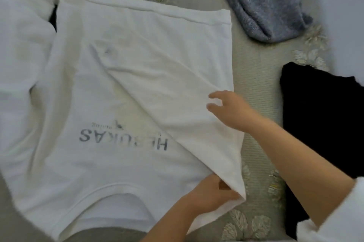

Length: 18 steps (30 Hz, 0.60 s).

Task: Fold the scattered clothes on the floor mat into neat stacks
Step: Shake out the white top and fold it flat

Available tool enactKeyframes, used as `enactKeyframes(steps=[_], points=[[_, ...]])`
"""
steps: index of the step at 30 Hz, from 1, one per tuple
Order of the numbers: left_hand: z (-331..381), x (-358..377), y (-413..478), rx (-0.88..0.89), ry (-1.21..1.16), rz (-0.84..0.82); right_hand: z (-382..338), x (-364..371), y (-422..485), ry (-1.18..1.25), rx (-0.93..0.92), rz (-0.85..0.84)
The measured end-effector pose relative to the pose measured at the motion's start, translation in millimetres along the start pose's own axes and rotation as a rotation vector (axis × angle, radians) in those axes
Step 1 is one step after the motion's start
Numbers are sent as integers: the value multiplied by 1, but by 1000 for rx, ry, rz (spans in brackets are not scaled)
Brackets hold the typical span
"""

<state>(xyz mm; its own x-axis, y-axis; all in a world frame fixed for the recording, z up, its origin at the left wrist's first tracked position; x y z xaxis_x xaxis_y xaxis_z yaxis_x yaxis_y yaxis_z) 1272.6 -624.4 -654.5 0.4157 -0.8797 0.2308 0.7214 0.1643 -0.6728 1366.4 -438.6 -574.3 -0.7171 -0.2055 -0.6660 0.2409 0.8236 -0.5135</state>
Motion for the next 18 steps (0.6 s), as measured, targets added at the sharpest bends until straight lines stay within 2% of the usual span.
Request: enactKeyframes(steps=[2, 4, 6, 8, 10, 14, 16, 18], points=[[-9, -7, -5, -47, -91, -76, 36, 29, -18, -211, 69, -116], [-18, -36, -12, -117, -134, -15, 58, 48, -22, -320, 73, -149], [-26, -84, -19, -157, -230, 128, 63, 58, -19, -356, 35, -76], [-22, -141, -30, -141, -438, 270, 62, 69, -20, -357, -22, 15], [-15, -206, -44, -101, -581, 457, 59, 80, -22, -375, -50, 78], [13, -328, -73, 46, -687, 884, 54, 92, -26, -409, -77, 154], [29, -361, -73, 100, -766, 925, 51, 94, -28, -390, -88, 174], [49, -377, -63, 140, -806, 867, 47, 95, -30, -387, -99, 172]])
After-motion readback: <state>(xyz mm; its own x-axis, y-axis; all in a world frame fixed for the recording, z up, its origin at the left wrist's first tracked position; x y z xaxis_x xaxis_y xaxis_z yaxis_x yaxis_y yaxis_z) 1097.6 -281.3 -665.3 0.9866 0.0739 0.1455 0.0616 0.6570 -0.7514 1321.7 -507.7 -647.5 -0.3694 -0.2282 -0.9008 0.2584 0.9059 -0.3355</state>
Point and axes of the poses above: each hand's wrist, its own y-axis towards the middle knuckle, its own x-axis out of the palm, z = x × y, the point moved 9 cm from there along y, towards the middle knuckle, and after that the axes turned 11 degrees about y, right-handed, at the moved point
